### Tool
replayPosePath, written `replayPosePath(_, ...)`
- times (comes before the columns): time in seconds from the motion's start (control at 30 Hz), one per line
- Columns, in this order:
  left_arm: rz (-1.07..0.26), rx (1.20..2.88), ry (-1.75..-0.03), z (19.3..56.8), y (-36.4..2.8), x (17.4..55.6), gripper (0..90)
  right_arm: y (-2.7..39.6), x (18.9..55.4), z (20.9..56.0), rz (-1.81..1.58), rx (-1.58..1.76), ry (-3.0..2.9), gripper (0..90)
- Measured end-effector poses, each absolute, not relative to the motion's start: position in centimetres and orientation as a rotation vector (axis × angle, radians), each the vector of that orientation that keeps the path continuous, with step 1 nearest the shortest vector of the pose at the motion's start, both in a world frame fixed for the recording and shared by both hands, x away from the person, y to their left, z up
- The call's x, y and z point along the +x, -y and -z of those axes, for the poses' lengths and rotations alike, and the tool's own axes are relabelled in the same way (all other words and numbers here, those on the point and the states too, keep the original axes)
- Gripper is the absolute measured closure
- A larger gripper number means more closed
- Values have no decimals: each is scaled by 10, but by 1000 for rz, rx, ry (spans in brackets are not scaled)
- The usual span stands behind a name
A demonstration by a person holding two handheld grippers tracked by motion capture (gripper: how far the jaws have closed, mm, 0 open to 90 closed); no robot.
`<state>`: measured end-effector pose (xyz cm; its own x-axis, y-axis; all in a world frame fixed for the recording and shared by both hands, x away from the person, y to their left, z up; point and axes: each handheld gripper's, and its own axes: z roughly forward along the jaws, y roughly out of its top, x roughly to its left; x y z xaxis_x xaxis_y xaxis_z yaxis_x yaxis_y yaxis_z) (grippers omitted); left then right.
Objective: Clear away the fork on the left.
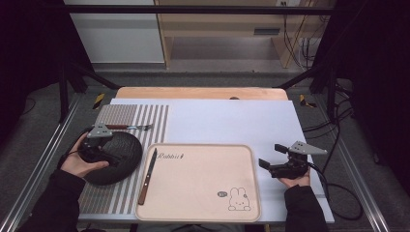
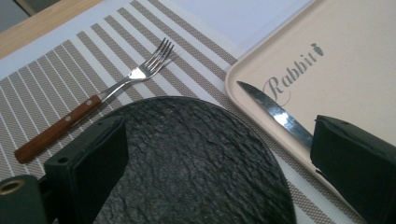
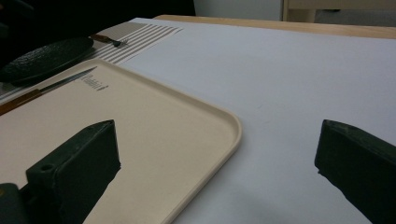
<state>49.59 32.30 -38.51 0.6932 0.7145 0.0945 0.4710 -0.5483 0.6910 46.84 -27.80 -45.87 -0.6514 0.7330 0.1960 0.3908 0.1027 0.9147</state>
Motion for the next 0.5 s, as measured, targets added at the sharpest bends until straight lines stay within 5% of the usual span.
replayPosePath(0.5, -540, 2349, -819, 383, -338, 522, 39, 278, 469, 460, -1561, 1108, -2083, 2)
